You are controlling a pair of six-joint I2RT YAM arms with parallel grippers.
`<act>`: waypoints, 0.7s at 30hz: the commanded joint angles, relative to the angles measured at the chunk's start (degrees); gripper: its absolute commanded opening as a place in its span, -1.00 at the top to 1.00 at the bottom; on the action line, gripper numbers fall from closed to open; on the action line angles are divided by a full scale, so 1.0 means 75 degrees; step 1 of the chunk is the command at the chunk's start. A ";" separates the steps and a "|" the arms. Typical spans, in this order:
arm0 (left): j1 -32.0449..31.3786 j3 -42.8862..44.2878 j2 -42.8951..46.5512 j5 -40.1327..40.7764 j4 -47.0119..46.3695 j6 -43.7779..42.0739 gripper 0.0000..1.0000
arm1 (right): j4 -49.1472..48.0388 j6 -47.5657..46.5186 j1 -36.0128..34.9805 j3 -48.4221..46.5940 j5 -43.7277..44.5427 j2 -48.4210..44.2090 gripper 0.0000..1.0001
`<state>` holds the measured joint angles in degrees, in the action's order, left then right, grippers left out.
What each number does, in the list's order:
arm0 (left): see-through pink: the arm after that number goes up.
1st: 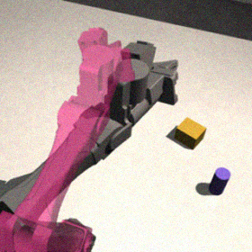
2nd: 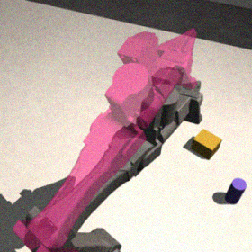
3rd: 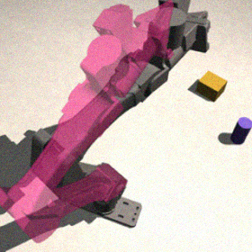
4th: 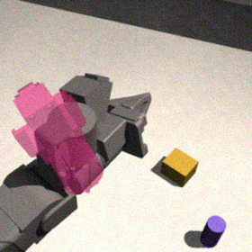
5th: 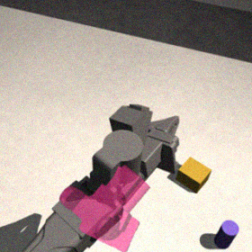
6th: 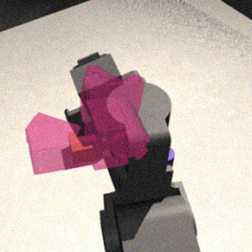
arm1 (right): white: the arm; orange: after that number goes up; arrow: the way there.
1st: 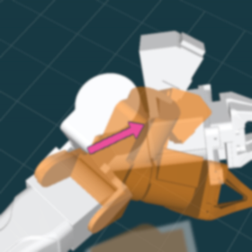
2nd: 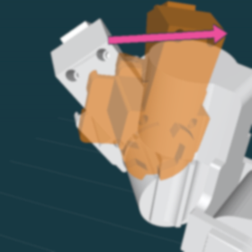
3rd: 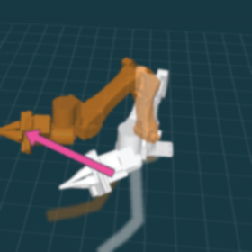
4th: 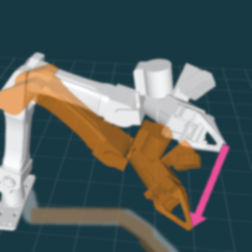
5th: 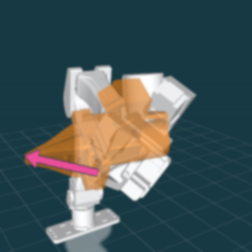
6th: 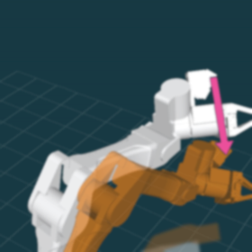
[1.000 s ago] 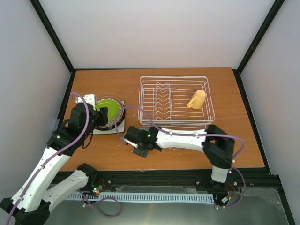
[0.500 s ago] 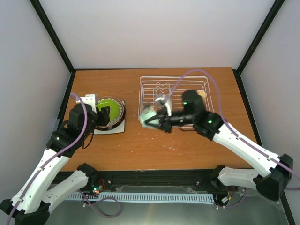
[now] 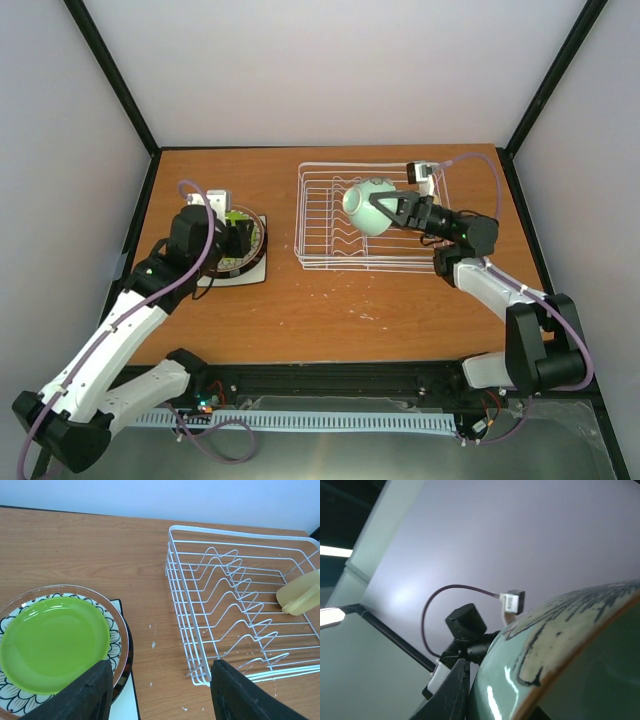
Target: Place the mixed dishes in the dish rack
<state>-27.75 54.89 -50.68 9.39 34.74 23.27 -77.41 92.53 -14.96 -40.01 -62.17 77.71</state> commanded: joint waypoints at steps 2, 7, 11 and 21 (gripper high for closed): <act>0.0032 0.0135 -0.0174 0.0045 -0.0379 -0.0340 -0.08 | -0.2505 0.1561 0.0850 0.0277 0.0155 0.0262 0.94; 0.0032 0.0052 -0.0418 -0.0141 -0.0675 -0.0347 -0.07 | -0.2508 0.2116 0.2113 0.1486 0.0107 0.1146 0.94; 0.0032 0.0083 -0.0683 -0.0238 -0.0837 -0.0381 -0.06 | -0.2511 0.2060 0.2451 0.1494 -0.0264 0.1892 0.94; 0.0032 0.0152 -0.0996 -0.0029 -0.1040 -0.0553 -0.05 | -0.2507 0.2629 0.2446 -0.0235 -0.0034 0.3249 0.94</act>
<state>-27.75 54.89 -57.28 8.49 29.08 20.95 -85.86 110.10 3.25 -38.87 -63.48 99.61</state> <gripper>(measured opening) 0.528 0.116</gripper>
